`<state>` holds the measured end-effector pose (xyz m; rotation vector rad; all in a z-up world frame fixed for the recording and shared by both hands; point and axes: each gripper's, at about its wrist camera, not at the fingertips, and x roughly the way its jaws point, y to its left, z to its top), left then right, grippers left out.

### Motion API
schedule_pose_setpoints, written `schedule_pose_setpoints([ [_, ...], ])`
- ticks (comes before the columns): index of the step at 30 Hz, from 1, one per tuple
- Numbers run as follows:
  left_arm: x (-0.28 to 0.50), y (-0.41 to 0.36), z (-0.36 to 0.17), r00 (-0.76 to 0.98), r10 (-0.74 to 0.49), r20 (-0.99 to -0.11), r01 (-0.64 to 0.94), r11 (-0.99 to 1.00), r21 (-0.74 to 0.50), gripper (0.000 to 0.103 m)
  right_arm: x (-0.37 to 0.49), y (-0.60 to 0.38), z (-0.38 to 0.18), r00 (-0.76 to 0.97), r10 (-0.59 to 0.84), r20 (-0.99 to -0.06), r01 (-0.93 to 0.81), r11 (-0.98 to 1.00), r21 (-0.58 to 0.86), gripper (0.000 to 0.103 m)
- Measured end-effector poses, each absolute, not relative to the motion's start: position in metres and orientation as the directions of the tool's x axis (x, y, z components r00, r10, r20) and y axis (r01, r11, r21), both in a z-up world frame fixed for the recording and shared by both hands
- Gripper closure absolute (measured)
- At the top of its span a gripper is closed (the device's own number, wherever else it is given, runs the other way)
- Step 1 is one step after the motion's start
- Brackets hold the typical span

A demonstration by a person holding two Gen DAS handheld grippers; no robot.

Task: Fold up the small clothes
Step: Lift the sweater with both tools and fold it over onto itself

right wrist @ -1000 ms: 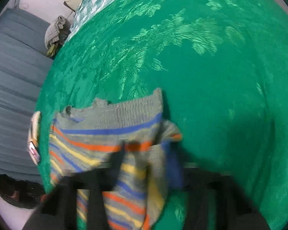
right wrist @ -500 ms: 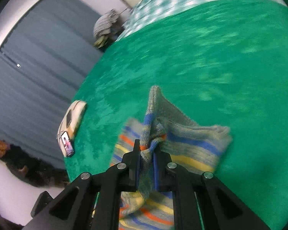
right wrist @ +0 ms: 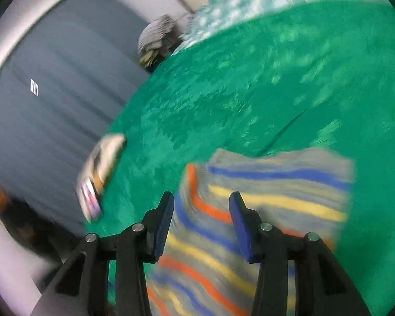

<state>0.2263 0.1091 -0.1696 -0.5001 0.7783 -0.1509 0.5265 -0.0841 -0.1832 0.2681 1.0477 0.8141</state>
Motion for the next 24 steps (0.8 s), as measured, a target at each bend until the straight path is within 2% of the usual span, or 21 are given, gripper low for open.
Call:
schedule_pose_setpoints([
  [4,0.269,0.095,-0.181,0.677,-0.277,-0.682,-0.045,0.909,-0.414,0.028,0.469,-0.109,-0.169,0.217,0.660,-0.719,-0.601,0.671,0.435,0.058],
  [6,0.292,0.098,-0.205,0.619,-0.185,-0.763,-0.156,0.924,-0.350,0.041,0.438,-0.110,-0.186,0.201,0.621,-0.758,-0.641,0.668,0.377,0.058],
  [7,0.297,0.102,-0.216,0.582,-0.177,-0.794,-0.192,0.918,-0.346,0.049,0.426,-0.108,-0.205,0.175,0.596,-0.784,-0.640,0.674,0.369,0.058],
  [9,0.302,0.115,-0.228,0.555,-0.221,-0.802,-0.226,0.888,-0.401,0.050,0.413,-0.106,-0.244,0.148,0.500,-0.853,-0.618,0.720,0.315,0.062],
  [11,0.302,0.122,-0.215,0.562,-0.232,-0.794,-0.208,0.889,-0.408,0.048,0.404,-0.110,-0.247,0.182,0.493,-0.851,-0.630,0.723,0.284,0.062],
  [12,0.299,0.123,-0.210,0.574,-0.240,-0.782,-0.189,0.891,-0.413,0.042,0.403,-0.114,-0.239,0.202,0.510,-0.836,-0.622,0.726,0.292,0.062],
  [13,0.298,0.124,-0.201,0.597,-0.270,-0.756,-0.147,0.889,-0.434,0.030,0.404,-0.117,-0.234,0.209,0.523,-0.826,-0.609,0.731,0.308,0.057],
  [14,0.302,0.124,-0.193,0.614,-0.311,-0.725,-0.092,0.885,-0.457,0.019,0.409,-0.126,-0.225,0.246,0.545,-0.802,-0.580,0.746,0.328,0.048],
  [16,0.318,0.118,-0.187,0.610,-0.339,-0.716,-0.029,0.894,-0.448,0.012,0.420,-0.138,-0.214,0.315,0.554,-0.770,-0.536,0.774,0.337,0.037],
  [17,0.331,0.114,-0.189,0.586,-0.357,-0.728,-0.002,0.897,-0.442,0.009,0.433,-0.145,-0.213,0.338,0.560,-0.756,-0.501,0.787,0.359,0.036],
  [18,0.347,0.111,-0.194,0.552,-0.376,-0.744,0.018,0.898,-0.440,0.009,0.441,-0.148,-0.215,0.338,0.565,-0.753,-0.482,0.791,0.378,0.036],
  [21,0.382,0.105,-0.221,0.466,-0.328,-0.822,-0.016,0.925,-0.378,0.013,0.478,-0.155,-0.238,0.299,0.606,-0.737,-0.385,0.783,0.488,0.036],
  [22,0.390,0.105,-0.228,0.459,-0.334,-0.823,-0.022,0.922,-0.386,0.014,0.485,-0.154,-0.243,0.290,0.614,-0.734,-0.360,0.780,0.511,0.036],
  [23,0.393,0.104,-0.229,0.472,-0.339,-0.814,-0.011,0.921,-0.390,0.019,0.497,-0.153,-0.258,0.271,0.636,-0.723,-0.316,0.768,0.557,0.036],
  [24,0.396,0.100,-0.229,0.478,-0.340,-0.810,0.008,0.924,-0.383,0.029,0.503,-0.152,-0.267,0.257,0.658,-0.707,-0.289,0.751,0.594,0.036],
])
